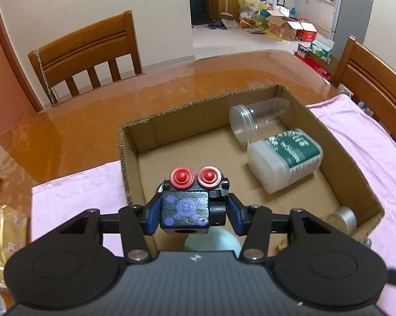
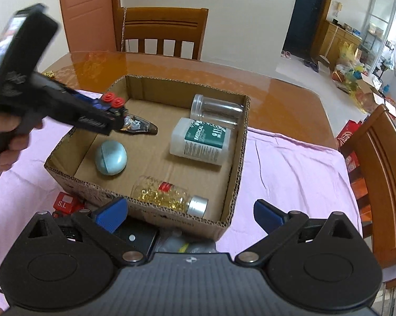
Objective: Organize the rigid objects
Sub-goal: 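Open the right tool to drop the capsule bottle while the left tool releases the robot toy into the box, then move the left tool to the red S.L toy train while the right tool approaches the grey cat figure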
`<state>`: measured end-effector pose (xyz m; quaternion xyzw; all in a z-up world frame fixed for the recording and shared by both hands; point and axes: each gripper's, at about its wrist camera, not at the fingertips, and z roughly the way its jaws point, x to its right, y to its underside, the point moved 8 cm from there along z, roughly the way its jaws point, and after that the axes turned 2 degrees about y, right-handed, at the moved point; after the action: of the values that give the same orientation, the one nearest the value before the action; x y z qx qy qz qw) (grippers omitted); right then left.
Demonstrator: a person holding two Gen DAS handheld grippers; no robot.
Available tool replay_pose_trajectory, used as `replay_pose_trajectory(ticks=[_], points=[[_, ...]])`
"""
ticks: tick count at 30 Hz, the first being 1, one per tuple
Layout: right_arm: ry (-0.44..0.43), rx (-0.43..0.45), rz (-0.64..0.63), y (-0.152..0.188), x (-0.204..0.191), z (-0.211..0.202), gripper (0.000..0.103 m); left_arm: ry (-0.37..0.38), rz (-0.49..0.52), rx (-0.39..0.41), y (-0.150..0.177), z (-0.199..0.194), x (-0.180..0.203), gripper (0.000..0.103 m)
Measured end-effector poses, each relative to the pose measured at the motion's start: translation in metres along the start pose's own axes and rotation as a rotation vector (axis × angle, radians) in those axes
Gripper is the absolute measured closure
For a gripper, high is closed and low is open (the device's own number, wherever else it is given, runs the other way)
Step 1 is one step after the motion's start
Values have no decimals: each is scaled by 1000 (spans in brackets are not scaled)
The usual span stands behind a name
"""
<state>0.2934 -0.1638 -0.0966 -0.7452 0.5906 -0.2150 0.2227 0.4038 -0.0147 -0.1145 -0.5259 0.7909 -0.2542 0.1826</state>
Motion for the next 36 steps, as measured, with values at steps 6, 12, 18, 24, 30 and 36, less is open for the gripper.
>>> replay_pose_trajectory(ticks=[6,12,18,24,30,36], points=[[10,12,10,10,4,-6,0,-21,-15,92,-9,-21,-2,3],[17,-14,27,30,6,-1,0,-52,-42,109,3,-51,-8,3],[17,-44,98,56,9,6,0,-92,-90,118,35,-81,-12,2],[14,-51,183,78,13,15,0,-149,-151,106,79,-96,-9,2],[32,-29,225,86,12,28,0,-188,-237,73,123,-92,-11,2],[67,17,225,77,8,45,0,-194,-285,25,149,-84,-15,2]])
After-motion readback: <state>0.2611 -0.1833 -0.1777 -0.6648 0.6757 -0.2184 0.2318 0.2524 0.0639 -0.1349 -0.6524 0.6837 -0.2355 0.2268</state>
